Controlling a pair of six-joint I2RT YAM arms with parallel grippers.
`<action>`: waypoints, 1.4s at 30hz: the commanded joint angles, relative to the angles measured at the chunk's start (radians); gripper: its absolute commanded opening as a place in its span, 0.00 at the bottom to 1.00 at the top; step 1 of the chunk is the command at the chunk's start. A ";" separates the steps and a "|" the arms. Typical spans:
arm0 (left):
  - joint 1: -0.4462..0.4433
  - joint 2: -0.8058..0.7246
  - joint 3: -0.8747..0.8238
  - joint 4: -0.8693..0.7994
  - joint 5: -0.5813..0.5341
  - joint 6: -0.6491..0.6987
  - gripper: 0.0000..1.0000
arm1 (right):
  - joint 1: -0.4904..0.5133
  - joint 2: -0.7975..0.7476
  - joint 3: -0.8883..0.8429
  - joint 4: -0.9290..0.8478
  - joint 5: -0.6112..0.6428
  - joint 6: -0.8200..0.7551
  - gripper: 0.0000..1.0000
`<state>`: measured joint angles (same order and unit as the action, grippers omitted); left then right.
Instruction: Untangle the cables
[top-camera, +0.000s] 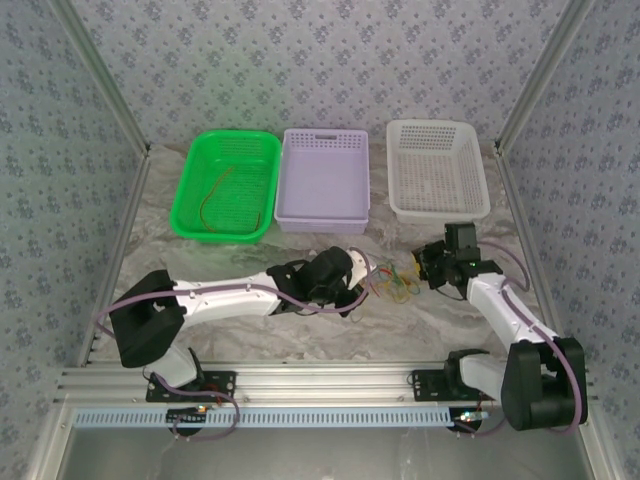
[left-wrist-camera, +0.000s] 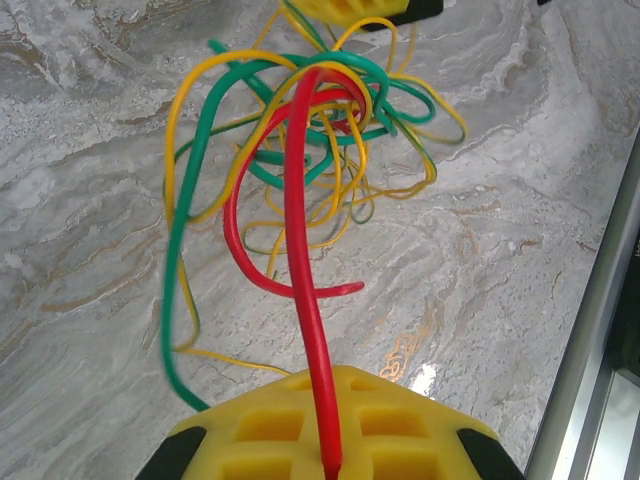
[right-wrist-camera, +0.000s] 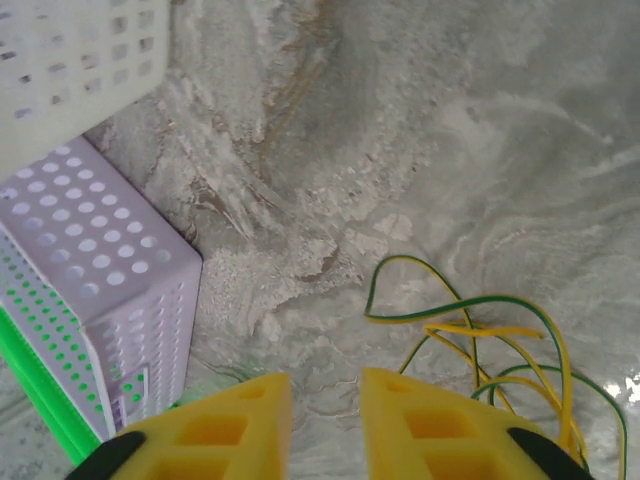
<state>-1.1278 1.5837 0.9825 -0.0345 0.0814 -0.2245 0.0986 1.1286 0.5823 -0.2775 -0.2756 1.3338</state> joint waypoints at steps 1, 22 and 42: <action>-0.006 -0.016 0.002 -0.009 0.006 0.017 0.00 | 0.026 -0.027 -0.021 -0.020 0.026 0.011 0.35; -0.004 -0.008 0.011 0.000 -0.012 0.023 0.00 | 0.078 -0.282 -0.211 -0.028 -0.004 0.177 0.51; 0.045 -0.015 0.004 0.016 0.037 -0.035 0.00 | 0.135 -0.526 -0.335 -0.072 0.106 0.283 0.65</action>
<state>-1.0908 1.5875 0.9833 -0.0483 0.0895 -0.2386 0.2317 0.6151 0.2760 -0.3351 -0.2035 1.5784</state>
